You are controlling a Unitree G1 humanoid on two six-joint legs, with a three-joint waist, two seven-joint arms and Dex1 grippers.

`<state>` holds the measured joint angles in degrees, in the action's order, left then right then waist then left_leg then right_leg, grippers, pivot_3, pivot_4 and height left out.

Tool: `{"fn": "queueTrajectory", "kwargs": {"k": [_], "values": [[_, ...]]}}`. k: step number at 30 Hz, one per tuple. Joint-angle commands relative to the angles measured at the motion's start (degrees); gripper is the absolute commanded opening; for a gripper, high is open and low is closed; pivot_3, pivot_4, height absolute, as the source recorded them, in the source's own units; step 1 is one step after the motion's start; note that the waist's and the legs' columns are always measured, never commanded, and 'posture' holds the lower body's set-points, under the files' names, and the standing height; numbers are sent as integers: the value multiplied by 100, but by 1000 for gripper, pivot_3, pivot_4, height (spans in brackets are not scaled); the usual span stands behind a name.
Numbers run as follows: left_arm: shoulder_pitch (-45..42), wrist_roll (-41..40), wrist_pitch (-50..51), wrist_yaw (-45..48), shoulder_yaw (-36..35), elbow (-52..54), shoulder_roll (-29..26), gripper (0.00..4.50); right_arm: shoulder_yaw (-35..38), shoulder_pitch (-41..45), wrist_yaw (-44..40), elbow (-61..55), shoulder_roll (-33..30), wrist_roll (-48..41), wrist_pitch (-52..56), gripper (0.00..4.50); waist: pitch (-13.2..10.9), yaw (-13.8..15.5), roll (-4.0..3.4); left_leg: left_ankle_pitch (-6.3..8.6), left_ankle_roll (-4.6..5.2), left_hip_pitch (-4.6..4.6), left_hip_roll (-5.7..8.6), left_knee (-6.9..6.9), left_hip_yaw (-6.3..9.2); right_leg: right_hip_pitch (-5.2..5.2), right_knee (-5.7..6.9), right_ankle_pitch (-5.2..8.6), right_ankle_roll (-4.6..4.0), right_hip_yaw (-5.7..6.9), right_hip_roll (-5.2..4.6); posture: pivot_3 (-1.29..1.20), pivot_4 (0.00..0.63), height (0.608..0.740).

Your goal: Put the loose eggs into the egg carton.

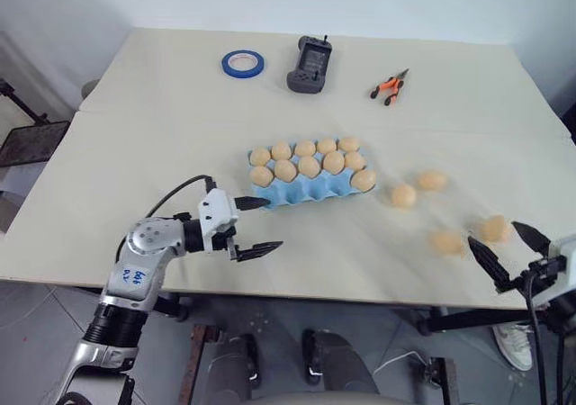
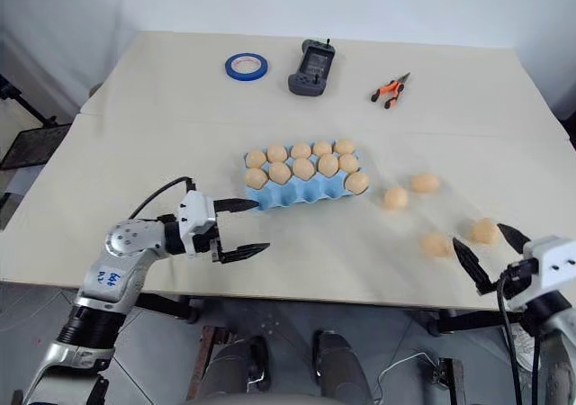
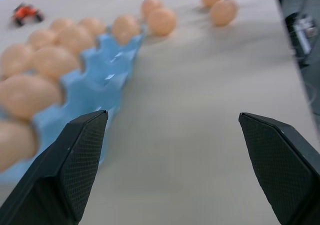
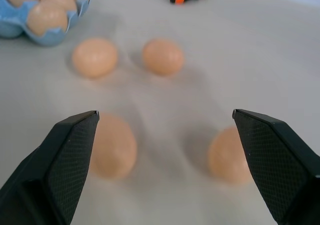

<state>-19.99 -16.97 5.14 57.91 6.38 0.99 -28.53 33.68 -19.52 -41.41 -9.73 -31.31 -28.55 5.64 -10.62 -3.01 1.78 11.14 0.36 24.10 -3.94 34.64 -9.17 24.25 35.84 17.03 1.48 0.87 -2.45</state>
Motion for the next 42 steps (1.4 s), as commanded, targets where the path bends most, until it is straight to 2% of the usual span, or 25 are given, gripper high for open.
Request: {"fn": "queueTrajectory", "kwargs": {"k": [1, 9, 20, 23, 29, 31, 37, 42], "values": [[-155, -48, -85, 118, 58, -29, 71, 4471, 187, -98, -127, -178, -60, -178, -44, 4500, 1, -13, -2, 1, 2, 0, 2, 3, 0, -3, -4, 1, -1, -1, -1, 0, 150, 740], [-213, -3, -141, 102, 52, -111, 119, 4471, -283, 369, -641, 172, -532, -9, 0, 4500, 1, -46, -2, 5, 11, -2, 15, 28, 22, -20, -32, -18, 9, -18, 4, 0, 150, 740], [-77, -92, -151, 90, -2, 60, 137, 4471, -1123, 1769, -1338, 1962, -1018, 520, -171, 4500, 1, 7, -5, 30, 46, 1, 16, 24, 36, -37, -49, -10, 6, 1, -2, 0, 150, 740], [-102, -112, -173, 80, -30, 58, 157, 4500, -1306, 1947, -1455, 2149, -1035, 635, -219, 3885, 1, 18, -5, 31, 46, 0, 16, 26, 37, -36, -40, -10, 6, 2, -1, 0, 150, 740], [-135, -164, -233, 93, -86, 33, 209, 4500, -1458, 2120, -1482, 2261, -967, 733, -359, 1780, 2, 23, -7, 31, 46, -1, 18, 39, 36, -39, -35, -13, 11, 0, -4, 0, 150, 740], [-134, -177, -236, 97, -96, 38, 208, 4500, -1507, 2158, -1521, 2251, -953, 716, -389, 1602, 2, 21, -7, 31, 46, -2, 18, 42, 36, -40, -35, -13, 11, 0, -5, 0, 150, 740], [26, -213, -166, -457, -631, -137, 164, 4500, -2010, 2735, -1447, 1167, -750, 420, 192, 1596, 0, -41, -9, 31, 46, -11, 16, 40, 35, -40, -25, -13, 11, -10, 1, 0, 150, 740], [326, -203, -134, -690, -1014, -152, 33, 4500, -2778, 3834, -626, 948, -325, 863, 1052, 1596, 0, -33, -9, 30, 43, -21, 14, 39, 36, -38, -16, -9, 4, -12, 4, 0, 150, 740]]}}
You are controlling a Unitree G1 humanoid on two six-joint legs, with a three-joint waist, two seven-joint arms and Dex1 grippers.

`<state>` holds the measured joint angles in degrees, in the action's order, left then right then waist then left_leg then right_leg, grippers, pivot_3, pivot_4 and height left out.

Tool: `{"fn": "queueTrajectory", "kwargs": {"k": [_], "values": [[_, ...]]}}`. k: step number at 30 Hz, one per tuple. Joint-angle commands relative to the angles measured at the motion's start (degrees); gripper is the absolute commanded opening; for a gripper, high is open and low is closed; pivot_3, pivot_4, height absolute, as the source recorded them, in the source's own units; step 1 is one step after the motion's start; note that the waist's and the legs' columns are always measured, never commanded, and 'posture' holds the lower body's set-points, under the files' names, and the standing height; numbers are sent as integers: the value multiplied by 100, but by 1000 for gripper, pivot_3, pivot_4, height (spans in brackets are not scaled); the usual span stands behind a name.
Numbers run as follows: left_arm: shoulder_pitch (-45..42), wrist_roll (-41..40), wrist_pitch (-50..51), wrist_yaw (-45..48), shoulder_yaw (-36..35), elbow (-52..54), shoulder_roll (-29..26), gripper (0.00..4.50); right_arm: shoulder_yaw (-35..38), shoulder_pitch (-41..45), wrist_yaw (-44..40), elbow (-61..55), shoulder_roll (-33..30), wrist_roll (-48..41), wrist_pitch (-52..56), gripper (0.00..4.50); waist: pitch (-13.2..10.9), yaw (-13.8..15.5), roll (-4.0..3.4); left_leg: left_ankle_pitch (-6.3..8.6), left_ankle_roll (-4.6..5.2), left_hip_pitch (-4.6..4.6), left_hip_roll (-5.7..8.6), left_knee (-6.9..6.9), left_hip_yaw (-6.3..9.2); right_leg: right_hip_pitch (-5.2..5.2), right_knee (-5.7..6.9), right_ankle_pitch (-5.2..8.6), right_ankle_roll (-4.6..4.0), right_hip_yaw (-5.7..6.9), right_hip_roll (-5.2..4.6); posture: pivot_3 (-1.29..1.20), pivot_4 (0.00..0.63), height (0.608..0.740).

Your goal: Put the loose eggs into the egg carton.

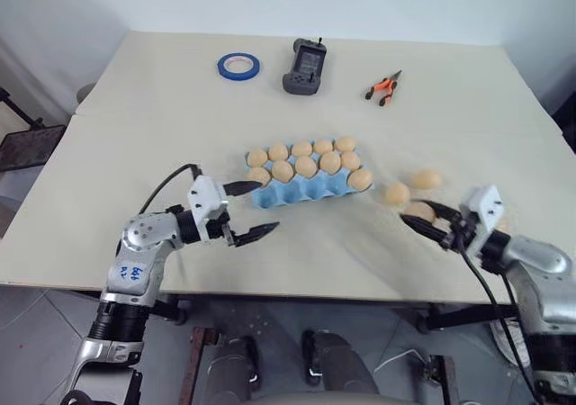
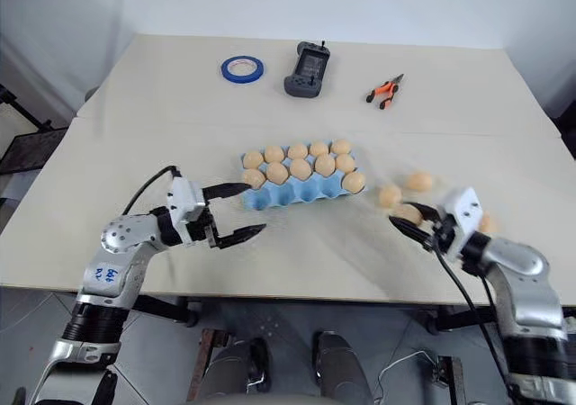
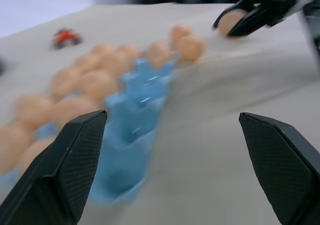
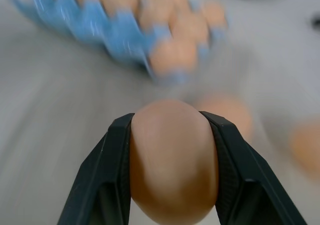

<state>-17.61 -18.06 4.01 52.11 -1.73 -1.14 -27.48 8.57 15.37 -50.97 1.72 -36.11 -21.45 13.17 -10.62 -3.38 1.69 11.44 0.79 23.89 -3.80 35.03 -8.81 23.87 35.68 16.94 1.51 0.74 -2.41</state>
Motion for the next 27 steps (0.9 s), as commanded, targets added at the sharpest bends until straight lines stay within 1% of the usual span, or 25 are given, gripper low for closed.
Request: {"fn": "queueTrajectory", "kwargs": {"k": [1, 4, 8, 12, 14, 15, 19, 20, 21, 23, 27], "values": [[148, -91, -20, -131, -248, 83, -100, 4500, -427, 540, 423, -184, 257, 240, 387, 1596, 0, 9, 0, 1, -1, 6, 0, -1, 0, 4, -1, 0, -1, 0, -3, 0, 150, 740], [275, -91, -1, -195, -354, 150, -165, 4500, -841, 1074, 671, -26, 612, 467, 607, 1596, 0, 33, 0, 1, -2, 31, 3, -8, -2, 25, -4, 0, -2, 4, -16, 0, 150, 740], [320, -89, 32, -263, -367, 230, -174, 4500, -1215, 1688, 856, 604, 1013, 807, 507, 1596, 0, 43, 0, 1, -2, 49, 12, -27, -13, 57, 8, -2, 2, 1, -29, 0, 150, 740], [352, -89, 71, -294, -318, 355, -161, 4500, -1278, 1882, 827, 906, 1121, 919, 425, 1596, 1, 43, -1, 3, -6, 49, 12, -48, -18, 70, 11, -12, 20, 3, -29, 0, 150, 740], [356, -95, 92, -301, -305, 412, -160, 4500, -1228, 1879, 773, 901, 1093, 906, 415, 2302, 0, 31, -1, 4, -10, 49, 11, -54, -19, 74, 14, -22, 39, 8, -27, 0, 150, 740], [355, -101, 102, -304, -305, 434, -160, 4500, -1197, 1865, 738, 863, 1073, 877, 439, 2529, 0, 29, -1, 3, -11, 49, 10, -56, -20, 75, 15, -34, 60, 9, -26, 0, 150, 740], [332, -121, 150, -313, -312, 485, -158, 4500, -1034, 1730, 651, 541, 926, 772, 500, 3924, 0, 15, -1, 0, -17, 46, 7, -56, -21, 77, 21, -34, 60, 9, -20, 0, 150, 740], [303, -129, 157, -288, -282, 483, -140, 4500, -857, 1544, 556, 214, 840, 574, 518, 4269, 0, 17, -1, -1, -19, 44, 7, -56, -21, 75, 22, -34, 60, 9, -20, 0, 150, 740], [288, -135, 158, -267, -262, 482, -129, 4500, -727, 1396, 494, -42, 776, 425, 536, 4464, 0, 22, 0, -1, -19, 42, 7, -56, -21, 75, 23, -33, 60, 9, -20, 0, 150, 740], [158, -129, 161, -183, -132, 433, -76, 4500, -292, 857, 381, -576, 548, 173, 405, 4464, 0, 71, 0, -1, -19, 43, 6, -57, -19, 73, 20, -33, 60, 12, -20, 0, 150, 740], [-85, -47, 68, 41, 117, 226, 1, 4500, 507, -126, 445, -1008, 307, -10, -1, 4464, 1, 176, 1, 2, -15, 43, 9, -54, -19, 65, 7, -33, 65, 12, -19, 0, 150, 740]]}}
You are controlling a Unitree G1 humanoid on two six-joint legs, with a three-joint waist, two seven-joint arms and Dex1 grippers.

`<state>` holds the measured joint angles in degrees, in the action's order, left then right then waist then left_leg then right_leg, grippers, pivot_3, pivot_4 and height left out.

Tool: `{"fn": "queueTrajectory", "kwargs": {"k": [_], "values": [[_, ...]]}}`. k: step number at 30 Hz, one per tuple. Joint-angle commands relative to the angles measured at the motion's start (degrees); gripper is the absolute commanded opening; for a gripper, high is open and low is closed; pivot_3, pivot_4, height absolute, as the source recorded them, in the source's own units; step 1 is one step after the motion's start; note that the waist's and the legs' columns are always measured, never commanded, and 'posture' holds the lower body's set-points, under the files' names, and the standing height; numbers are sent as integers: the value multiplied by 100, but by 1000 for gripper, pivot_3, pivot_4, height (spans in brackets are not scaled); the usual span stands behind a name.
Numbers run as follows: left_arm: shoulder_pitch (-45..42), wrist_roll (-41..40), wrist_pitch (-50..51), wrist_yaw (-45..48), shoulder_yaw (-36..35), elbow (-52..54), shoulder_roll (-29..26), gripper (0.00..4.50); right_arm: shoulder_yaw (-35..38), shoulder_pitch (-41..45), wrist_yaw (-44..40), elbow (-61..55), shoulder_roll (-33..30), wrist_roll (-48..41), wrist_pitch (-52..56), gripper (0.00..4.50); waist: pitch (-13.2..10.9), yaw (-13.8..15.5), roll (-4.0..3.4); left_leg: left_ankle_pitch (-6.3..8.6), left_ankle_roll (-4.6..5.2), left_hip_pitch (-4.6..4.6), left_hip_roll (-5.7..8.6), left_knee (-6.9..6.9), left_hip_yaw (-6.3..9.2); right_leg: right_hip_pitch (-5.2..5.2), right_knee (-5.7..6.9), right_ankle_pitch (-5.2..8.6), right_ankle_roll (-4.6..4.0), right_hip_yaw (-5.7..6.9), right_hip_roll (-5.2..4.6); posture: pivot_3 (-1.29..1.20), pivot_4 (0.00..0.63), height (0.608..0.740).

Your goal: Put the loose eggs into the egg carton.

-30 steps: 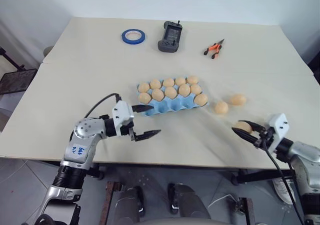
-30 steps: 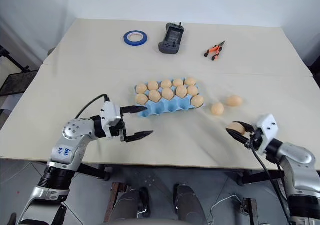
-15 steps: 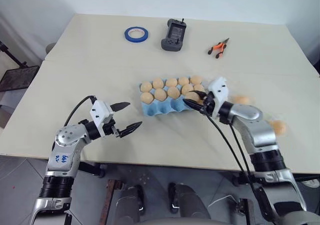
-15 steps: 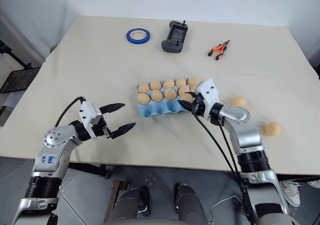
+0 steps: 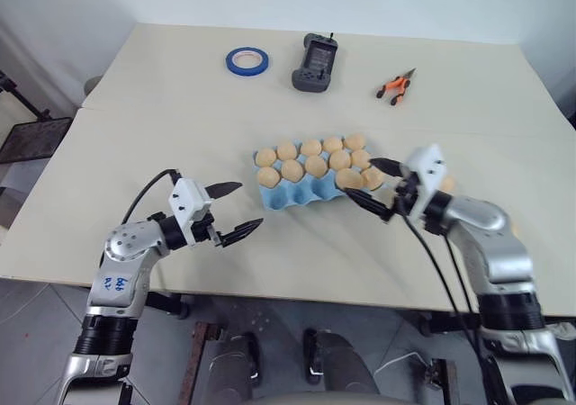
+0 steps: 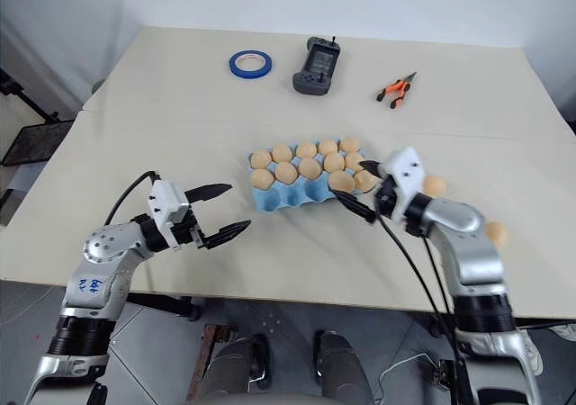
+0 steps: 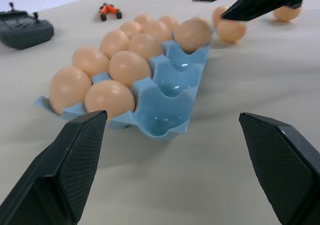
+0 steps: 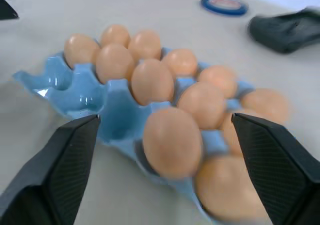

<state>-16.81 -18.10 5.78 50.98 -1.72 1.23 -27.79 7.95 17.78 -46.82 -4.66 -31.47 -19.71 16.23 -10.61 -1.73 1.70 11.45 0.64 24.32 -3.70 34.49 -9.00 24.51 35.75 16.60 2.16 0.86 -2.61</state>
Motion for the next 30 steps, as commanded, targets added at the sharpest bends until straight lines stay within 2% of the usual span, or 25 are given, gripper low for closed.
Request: {"fn": "queueTrajectory", "kwargs": {"k": [1, 8, 17, 23, 30], "values": [[-224, -10, -154, 206, 178, -84, 47, 4500, 813, -606, 89, -398, -180, -198, -451, 4464, 0, 14, 0, 0, 0, 0, 0, 1, -1, 0, -1, 0, 0, -1, 0, 0, 150, 740], [-659, 52, -284, 531, 513, -603, 211, 4500, 2344, -2247, 444, -480, -159, -413, -844, 4464, 1, 2, -1, 0, 2, -5, -1, 19, -4, -8, -2, 13, -22, -11, 7, 0, 150, 740], [-999, 114, -497, 837, 822, -955, 460, 4500, 2786, -3218, 680, 21, 170, -435, -1332, 4464, 1, -27, -2, 1, 9, -12, -3, 52, -2, -25, -1, 32, -56, -21, 17, 0, 150, 740], [-1033, 110, -484, 901, 866, -945, 510, 4500, 2735, -3159, 715, 415, 184, -486, -1522, 4464, 1, -58, -2, 2, 13, -14, -1, 55, -3, -38, -22, 28, -50, -27, 16, 0, 150, 740], [-896, 90, -398, 767, 785, -766, 464, 4500, 2499, -2163, 950, 1745, -260, -126, -1442, 4464, 1, -108, -3, 3, 13, -15, 0, 53, -2, -38, -23, 29, -51, -27, 15, 0, 150, 740]]}}
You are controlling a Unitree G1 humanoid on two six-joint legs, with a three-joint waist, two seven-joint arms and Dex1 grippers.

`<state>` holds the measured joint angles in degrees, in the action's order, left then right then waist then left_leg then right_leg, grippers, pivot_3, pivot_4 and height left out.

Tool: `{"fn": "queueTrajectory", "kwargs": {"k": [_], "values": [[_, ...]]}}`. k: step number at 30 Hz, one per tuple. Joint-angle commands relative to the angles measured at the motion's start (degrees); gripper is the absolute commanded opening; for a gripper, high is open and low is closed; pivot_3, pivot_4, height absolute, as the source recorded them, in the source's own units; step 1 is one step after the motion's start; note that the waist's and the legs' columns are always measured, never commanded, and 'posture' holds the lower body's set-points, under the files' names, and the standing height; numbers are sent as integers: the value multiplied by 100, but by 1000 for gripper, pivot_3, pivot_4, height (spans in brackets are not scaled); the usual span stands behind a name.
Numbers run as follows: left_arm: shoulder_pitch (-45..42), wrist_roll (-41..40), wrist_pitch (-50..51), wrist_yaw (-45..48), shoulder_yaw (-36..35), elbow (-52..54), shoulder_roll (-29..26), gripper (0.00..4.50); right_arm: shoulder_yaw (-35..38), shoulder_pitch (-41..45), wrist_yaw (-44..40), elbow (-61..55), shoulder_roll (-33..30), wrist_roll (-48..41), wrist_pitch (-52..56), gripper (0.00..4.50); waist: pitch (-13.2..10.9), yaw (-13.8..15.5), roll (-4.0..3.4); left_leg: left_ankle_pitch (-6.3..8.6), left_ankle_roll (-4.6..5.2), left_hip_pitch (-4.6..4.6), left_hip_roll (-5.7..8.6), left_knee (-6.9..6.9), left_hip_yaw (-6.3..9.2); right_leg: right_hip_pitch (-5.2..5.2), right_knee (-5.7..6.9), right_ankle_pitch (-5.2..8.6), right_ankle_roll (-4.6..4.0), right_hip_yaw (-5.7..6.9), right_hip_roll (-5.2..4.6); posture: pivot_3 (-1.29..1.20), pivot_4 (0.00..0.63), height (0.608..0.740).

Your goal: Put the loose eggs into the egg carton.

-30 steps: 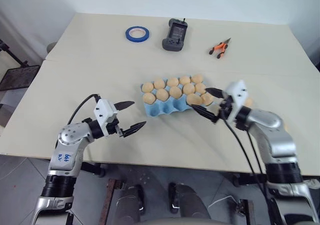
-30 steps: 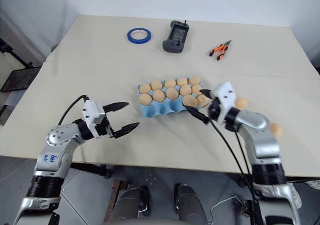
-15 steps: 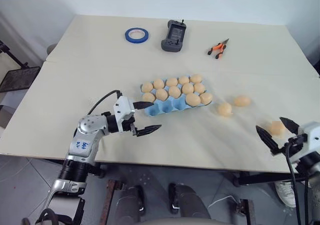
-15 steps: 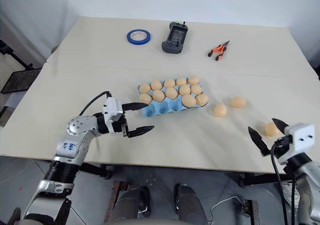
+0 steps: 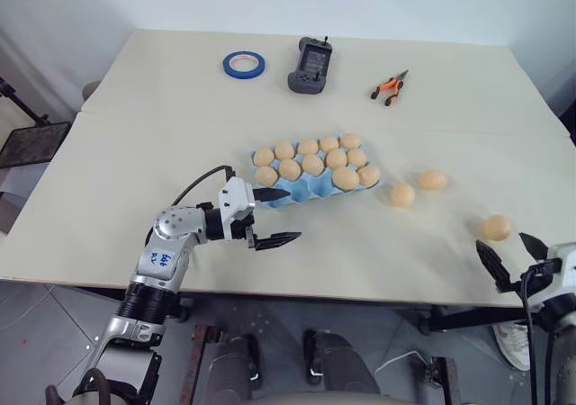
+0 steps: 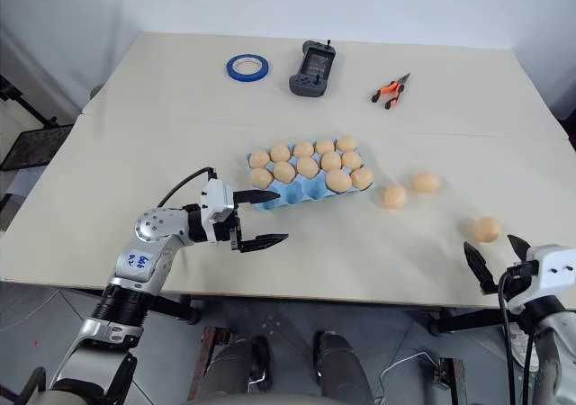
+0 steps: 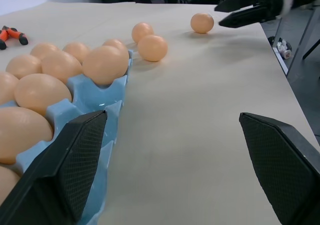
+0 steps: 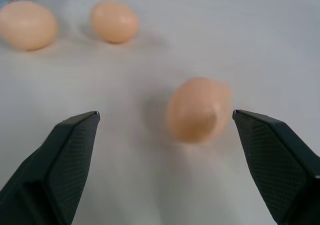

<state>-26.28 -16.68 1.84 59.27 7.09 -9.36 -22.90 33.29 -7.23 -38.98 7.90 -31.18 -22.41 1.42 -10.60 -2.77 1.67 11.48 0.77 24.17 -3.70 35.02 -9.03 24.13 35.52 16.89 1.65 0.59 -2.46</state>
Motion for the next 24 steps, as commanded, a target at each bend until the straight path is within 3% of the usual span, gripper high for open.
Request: {"fn": "queueTrajectory", "kwargs": {"k": [1, 7, 10, 14, 16, 20, 24], "values": [[83, -59, 4, -68, -102, 332, -43, 4500, -64, 536, 174, 749, -365, 170, 35, 4464, 0, -27, 0, 0, 0, -1, -1, 0, 1, 0, 0, 1, -2, 1, 0, 0, 150, 740], [231, -74, 23, -213, -181, 543, -74, 4500, -382, 1512, 22, 2091, -733, 342, -64, 4464, 0, -40, -1, -2, 3, -2, 1, 0, 3, 0, 7, 2, -3, 2, 1, 0, 150, 740], [267, -106, 60, -264, -191, 615, -72, 4500, -553, 1755, -111, 2409, -755, 394, -195, 3925, 0, -38, -1, -3, 5, -3, 0, 2, 4, 0, 9, 2, -2, 3, 2, 0, 150, 740], [310, -102, 100, -288, -211, 697, -74, 4500, -725, 1895, -220, 2559, -725, 420, -278, 2534, 0, -39, -2, -4, 7, -3, 1, 5, 3, -3, 9, -5, 10, 2, 1, 0, 150, 740], [328, -98, 112, -314, -250, 721, -87, 4500, -781, 1911, -259, 2532, -703, 463, -455, 2199, 0, -39, -2, -4, 8, -3, 1, 8, 3, -5, 9, -5, 9, 1, 1, 0, 150, 740], [411, -139, 116, -386, -415, 764, -167, 4500, -970, 1799, -480, 1963, -629, 388, -553, 2198, 0, -53, -2, -4, 8, -6, 0, 9, 2, -7, 10, -5, 9, 0, 1, 0, 150, 740], [863, -158, 77, -586, -895, 828, -461, 4500, -1822, 2155, -780, 160, -318, -40, 490, 2198, -1, -190, -3, -4, 7, -15, -8, 5, 1, -5, 31, -20, 36, -5, 7, 0, 150, 740]]}}
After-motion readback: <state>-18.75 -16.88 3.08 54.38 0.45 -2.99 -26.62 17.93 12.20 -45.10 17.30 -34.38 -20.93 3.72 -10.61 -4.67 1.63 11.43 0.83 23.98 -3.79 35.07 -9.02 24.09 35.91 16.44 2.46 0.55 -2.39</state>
